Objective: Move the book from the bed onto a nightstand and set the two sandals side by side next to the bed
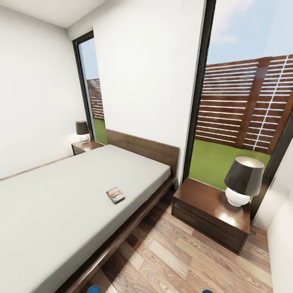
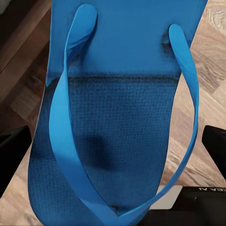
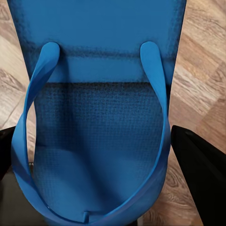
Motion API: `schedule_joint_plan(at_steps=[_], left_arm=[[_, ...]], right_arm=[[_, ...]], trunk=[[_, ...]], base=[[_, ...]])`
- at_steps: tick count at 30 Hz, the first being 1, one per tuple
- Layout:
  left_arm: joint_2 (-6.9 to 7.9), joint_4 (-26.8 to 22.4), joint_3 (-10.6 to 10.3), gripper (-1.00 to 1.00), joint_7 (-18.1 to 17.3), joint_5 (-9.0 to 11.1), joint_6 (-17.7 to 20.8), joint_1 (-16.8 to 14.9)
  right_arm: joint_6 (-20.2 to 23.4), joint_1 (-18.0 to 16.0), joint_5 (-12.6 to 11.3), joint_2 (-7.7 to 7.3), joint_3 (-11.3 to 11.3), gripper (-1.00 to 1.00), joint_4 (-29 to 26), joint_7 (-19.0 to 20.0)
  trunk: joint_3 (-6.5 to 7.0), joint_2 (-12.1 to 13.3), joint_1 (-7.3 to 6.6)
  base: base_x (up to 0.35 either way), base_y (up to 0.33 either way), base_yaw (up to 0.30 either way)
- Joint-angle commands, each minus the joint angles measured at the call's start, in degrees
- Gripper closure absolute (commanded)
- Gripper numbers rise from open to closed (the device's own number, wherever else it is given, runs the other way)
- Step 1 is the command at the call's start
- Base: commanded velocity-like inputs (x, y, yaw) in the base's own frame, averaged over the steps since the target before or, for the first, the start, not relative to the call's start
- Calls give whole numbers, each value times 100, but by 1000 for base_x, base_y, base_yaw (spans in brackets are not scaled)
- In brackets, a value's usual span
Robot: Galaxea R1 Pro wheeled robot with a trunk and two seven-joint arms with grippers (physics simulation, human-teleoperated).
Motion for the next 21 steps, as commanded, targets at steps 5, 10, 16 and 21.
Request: schedule_joint_plan(at_steps=[5, 10, 16, 21], left_arm=[[3, -2, -55, 100, -2, 33, 0, 9], [7, 4, -57, 100, -127, 23, 34, 21], [7, 2, -61, 100, -284, 20, 53, 98], [-1, 4, -63, 100, -303, 16, 65, 128]], right_arm=[[20, -4, 16, 4, -37, 100, 7, 39], [13, -2, 16, 0, -37, 100, 13, 39], [11, 0, 16, 3, -35, 100, 15, 39], [11, -4, 16, 4, -35, 100, 15, 39]], trunk=[[82, 196, -109], [171, 396, -219], [279, 637, -351], [369, 837, -461]], base=[[0, 0, 0], [0, 0, 0], [0, 0, 0], [0, 0, 0]])
